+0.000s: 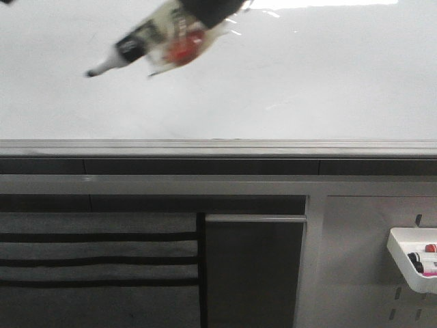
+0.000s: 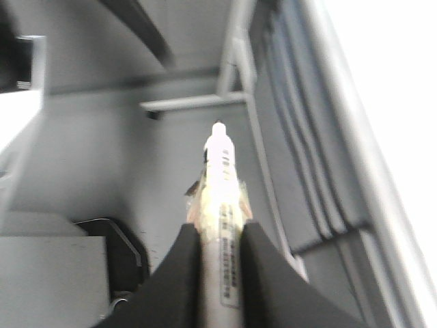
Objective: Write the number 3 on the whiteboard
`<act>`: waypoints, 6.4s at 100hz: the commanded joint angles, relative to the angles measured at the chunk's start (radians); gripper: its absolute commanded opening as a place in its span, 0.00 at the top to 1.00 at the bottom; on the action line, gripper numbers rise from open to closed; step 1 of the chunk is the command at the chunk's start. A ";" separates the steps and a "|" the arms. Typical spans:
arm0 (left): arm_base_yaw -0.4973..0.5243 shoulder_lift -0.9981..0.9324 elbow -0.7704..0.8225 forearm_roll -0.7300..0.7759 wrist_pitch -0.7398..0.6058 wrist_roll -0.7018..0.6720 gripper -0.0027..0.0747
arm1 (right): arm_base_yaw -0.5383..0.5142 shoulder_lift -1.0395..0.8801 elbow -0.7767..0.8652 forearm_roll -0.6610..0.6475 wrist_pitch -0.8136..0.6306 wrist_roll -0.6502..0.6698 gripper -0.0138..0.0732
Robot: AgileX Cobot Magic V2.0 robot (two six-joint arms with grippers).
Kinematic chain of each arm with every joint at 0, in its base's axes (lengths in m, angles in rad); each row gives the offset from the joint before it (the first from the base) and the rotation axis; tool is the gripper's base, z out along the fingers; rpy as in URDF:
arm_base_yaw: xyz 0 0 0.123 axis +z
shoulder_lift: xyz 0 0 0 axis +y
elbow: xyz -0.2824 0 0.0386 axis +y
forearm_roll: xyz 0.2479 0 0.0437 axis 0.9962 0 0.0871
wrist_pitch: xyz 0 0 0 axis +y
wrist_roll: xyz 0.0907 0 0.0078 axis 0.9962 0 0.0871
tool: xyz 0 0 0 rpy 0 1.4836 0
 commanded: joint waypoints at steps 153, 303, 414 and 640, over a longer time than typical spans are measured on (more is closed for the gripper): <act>0.292 -0.320 0.258 -0.043 -0.207 -0.209 0.47 | -0.249 0.273 -0.366 -0.131 0.010 0.534 0.89; 0.292 -0.320 0.258 -0.043 -0.209 -0.209 0.47 | -0.229 0.335 -0.238 -0.173 -0.167 0.609 0.89; 0.099 -0.056 0.140 -0.329 -0.082 0.343 0.51 | 0.112 -0.032 0.076 -0.135 -0.216 -0.116 0.88; 0.343 0.408 0.124 -0.523 -0.788 -0.013 0.99 | -0.288 -0.279 0.078 -0.133 -0.174 0.202 0.44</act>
